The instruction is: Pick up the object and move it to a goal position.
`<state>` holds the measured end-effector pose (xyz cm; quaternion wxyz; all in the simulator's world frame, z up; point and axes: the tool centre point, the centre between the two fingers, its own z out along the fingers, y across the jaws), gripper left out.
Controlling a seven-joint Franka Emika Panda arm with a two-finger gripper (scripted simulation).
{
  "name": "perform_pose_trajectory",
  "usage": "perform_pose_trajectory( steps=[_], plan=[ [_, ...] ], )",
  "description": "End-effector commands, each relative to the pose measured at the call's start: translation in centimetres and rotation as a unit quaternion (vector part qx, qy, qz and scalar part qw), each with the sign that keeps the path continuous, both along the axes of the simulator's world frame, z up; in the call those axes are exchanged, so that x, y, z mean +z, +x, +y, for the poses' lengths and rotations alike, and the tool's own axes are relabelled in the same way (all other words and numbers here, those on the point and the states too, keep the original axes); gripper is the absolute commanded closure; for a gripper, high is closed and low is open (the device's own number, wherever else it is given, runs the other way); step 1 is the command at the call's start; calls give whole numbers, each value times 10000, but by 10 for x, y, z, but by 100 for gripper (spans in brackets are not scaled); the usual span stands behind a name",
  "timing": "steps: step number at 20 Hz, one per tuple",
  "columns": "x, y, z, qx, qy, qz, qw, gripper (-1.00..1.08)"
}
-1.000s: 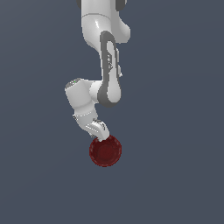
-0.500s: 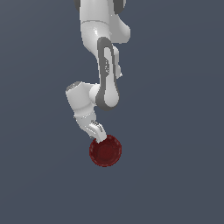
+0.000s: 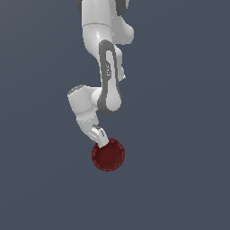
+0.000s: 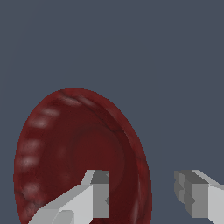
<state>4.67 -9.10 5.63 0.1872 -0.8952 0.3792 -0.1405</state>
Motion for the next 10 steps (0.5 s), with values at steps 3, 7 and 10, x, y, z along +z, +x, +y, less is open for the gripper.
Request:
perform_pose_trajectory(
  steps=[3, 7, 10],
  plan=[
    [-12, 5, 3, -11, 4, 1, 10000, -20],
    [-20, 8, 5, -18, 4, 0, 10000, -20],
    [-21, 8, 5, -18, 4, 0, 10000, 108]
  ],
)
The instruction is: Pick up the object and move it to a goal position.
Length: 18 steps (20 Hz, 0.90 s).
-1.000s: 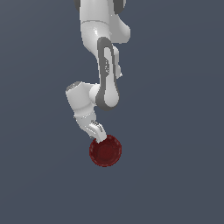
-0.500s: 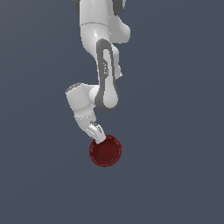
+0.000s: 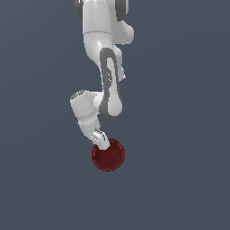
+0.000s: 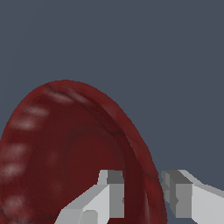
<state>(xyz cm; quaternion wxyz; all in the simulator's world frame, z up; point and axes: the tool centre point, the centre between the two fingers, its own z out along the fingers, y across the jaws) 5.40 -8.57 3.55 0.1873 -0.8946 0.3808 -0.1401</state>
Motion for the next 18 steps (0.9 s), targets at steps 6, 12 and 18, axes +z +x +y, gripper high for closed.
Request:
perform_pose_trajectory(
  steps=[6, 12, 18],
  plan=[
    [0, 1, 0, -2, -2, -5, 10000, 108],
    [1, 0, 0, 1, 0, -10, 10000, 108],
    [9, -8, 0, 2, -4, -9, 10000, 108]
  ],
)
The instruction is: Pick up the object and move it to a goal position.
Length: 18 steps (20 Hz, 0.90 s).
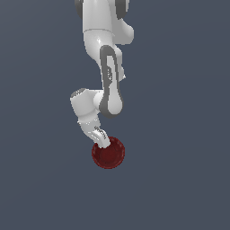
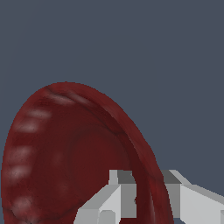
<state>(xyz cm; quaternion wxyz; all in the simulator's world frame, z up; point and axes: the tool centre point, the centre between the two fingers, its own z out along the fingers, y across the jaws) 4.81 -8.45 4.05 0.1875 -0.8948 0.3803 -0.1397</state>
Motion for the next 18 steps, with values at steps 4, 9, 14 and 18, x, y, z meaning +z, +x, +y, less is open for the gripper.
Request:
perform_pose_trajectory(
  steps=[4, 9, 14, 18],
  plan=[
    [15, -13, -1, -4, -11, -9, 10000, 108],
    [35, -35, -1, -3, -18, -7, 10000, 108],
    [63, -63, -1, -3, -26, -3, 10000, 108],
    [85, -86, -1, -6, -31, -1, 10000, 108]
  ],
)
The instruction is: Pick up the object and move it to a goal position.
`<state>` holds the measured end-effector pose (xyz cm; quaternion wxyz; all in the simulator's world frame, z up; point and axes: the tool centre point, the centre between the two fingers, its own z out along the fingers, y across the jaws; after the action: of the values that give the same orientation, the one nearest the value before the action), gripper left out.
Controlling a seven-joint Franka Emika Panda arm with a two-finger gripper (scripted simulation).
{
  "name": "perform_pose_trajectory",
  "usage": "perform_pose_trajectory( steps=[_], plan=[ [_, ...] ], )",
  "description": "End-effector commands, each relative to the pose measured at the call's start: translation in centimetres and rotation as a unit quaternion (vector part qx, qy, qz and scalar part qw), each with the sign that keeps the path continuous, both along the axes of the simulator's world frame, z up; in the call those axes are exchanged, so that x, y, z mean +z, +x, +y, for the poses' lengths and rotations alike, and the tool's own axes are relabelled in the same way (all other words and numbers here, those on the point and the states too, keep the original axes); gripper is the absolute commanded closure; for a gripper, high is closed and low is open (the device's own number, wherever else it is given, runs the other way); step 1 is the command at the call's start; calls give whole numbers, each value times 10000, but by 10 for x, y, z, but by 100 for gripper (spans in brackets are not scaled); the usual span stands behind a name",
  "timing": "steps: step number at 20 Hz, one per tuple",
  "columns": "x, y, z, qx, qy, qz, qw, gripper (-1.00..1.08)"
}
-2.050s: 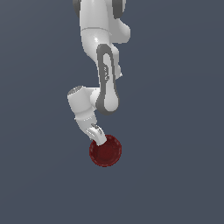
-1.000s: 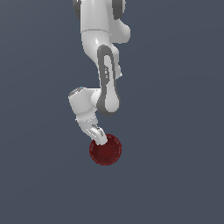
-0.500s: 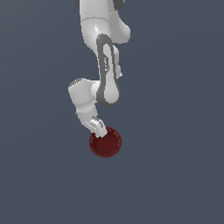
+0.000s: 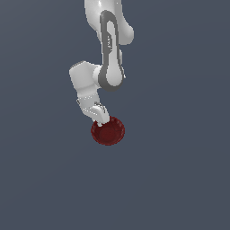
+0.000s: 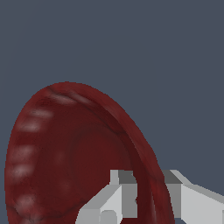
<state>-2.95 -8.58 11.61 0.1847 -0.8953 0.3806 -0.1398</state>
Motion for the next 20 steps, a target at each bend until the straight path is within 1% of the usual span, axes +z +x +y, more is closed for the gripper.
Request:
perform_pose_trajectory(
  steps=[1, 13, 20],
  plan=[
    [16, -14, 0, -1, -5, -13, 10000, 108],
    [79, -75, 0, -13, 6, -15, 10000, 108],
    [111, -104, 0, -14, 16, -17, 10000, 108]
  ],
)
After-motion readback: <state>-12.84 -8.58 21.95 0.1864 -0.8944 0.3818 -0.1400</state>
